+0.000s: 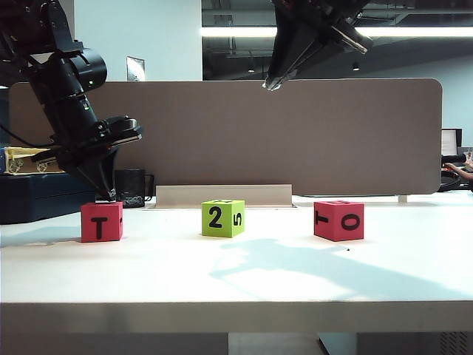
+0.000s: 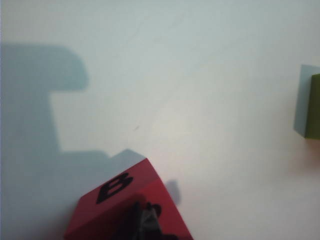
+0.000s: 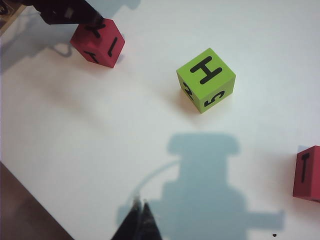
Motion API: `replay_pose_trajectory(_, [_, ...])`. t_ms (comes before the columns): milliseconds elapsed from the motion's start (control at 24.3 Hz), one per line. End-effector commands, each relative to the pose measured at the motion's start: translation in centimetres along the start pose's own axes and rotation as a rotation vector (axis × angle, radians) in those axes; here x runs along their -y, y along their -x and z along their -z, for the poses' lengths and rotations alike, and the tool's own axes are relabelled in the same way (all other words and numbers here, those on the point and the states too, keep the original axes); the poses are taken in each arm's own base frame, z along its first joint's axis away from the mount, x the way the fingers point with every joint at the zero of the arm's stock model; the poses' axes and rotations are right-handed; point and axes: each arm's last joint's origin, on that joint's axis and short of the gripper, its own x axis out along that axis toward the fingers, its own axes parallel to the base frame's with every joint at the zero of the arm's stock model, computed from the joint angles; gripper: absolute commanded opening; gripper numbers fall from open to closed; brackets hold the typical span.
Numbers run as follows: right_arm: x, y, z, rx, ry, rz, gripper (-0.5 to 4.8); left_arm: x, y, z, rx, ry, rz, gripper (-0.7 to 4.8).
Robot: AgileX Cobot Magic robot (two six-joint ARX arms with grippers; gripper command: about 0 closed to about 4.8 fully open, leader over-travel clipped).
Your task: Select the appropriate blocks from the scattered letter blocks on the table and arrange them in a row to spell out "THU".
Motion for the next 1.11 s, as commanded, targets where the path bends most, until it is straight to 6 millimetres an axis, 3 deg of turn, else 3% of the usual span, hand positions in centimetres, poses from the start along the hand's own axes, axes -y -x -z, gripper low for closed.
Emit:
replay_pose_trajectory(41, [-0.1,0.1,-0.2,0.015,0.006,-0.001,-0.05,0.0,0.3,-0.1,0.008,-0.010,-0.016,-0.05])
replay_pose_trajectory(289, [-0.1,0.1,-0.2,0.008,0.005,-0.001,-0.05,-0.1,0.1,-0.3,0.024,-0.018,-0.051,-0.05])
replay_pose_trajectory(660, [-0.1,0.1,0.1,-0.016,0.001,0.002,-0.05,-0.9,-3.1,-0.1,-0.010,-0.013,-0.078,-0.05])
replay_pose_trajectory(1113, [-0.1,0.1,0.3,-0.036,-0.003,0.006,-0.05,-1.5,-2.9,-3.3,0.299,-0.050,-0.215,-0.05])
